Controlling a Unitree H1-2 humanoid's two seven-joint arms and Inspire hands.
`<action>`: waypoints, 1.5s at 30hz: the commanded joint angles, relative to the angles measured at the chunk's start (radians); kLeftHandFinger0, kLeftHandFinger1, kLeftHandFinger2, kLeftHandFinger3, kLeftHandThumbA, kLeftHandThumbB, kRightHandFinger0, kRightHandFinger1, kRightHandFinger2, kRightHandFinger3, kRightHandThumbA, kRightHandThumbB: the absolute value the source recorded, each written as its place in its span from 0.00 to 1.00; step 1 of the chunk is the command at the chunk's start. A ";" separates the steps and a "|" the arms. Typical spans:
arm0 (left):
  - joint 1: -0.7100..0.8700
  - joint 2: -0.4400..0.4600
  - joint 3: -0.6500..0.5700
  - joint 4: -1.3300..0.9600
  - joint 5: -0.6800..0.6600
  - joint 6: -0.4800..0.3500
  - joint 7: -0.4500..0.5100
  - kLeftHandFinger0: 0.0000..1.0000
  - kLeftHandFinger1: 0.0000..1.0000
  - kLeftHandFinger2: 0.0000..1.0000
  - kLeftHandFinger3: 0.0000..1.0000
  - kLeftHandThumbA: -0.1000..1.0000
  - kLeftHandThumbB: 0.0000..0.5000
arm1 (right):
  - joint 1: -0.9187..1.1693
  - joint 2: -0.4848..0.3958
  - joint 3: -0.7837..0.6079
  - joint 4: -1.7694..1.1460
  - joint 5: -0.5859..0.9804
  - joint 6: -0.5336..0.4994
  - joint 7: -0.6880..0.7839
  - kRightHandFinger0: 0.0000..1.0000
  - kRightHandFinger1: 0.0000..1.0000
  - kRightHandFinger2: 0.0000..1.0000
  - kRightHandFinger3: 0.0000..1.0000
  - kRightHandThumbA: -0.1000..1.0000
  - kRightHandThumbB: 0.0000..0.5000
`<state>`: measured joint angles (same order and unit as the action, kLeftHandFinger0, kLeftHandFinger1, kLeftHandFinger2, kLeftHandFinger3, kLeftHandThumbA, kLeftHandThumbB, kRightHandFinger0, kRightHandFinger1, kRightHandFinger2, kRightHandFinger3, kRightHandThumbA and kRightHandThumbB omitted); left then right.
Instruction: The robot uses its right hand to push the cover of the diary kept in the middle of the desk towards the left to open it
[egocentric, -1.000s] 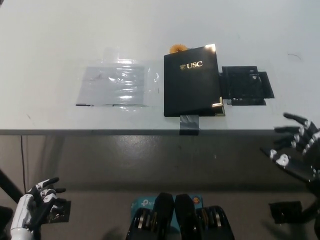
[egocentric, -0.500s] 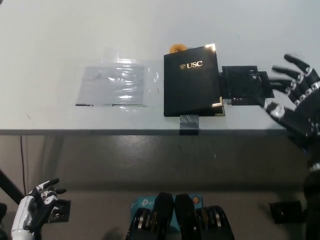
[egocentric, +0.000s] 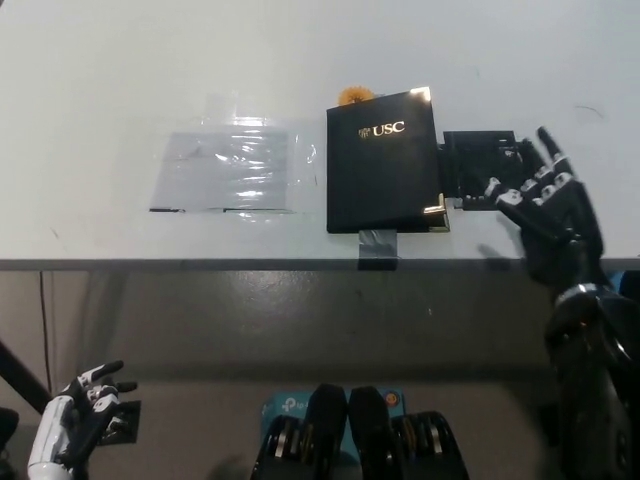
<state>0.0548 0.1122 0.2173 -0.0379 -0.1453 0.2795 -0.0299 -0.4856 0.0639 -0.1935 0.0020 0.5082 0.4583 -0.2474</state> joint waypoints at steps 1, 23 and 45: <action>-0.018 0.013 -0.003 -0.023 -0.013 -0.017 -0.010 0.34 0.44 0.53 0.65 0.42 0.77 | -0.108 0.055 -0.063 0.086 0.151 0.012 -0.104 0.98 1.00 1.00 1.00 1.00 0.30; -0.015 0.004 -0.023 -0.022 -0.001 -0.014 -0.004 0.41 0.45 0.53 0.67 0.38 0.65 | -0.244 0.098 -0.171 0.364 0.061 -0.054 -0.081 1.00 1.00 1.00 1.00 1.00 0.34; -0.018 -0.001 -0.061 -0.020 0.001 -0.012 -0.008 0.36 0.44 0.52 0.65 0.38 0.55 | -0.251 0.304 -0.158 0.463 0.027 -0.138 -0.129 0.94 0.95 0.99 1.00 1.00 0.22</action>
<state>0.0393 0.1082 0.1636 -0.0378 -0.1435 0.2800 -0.0300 -0.6991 0.3206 -0.3808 0.4522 0.5526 0.3399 -0.3705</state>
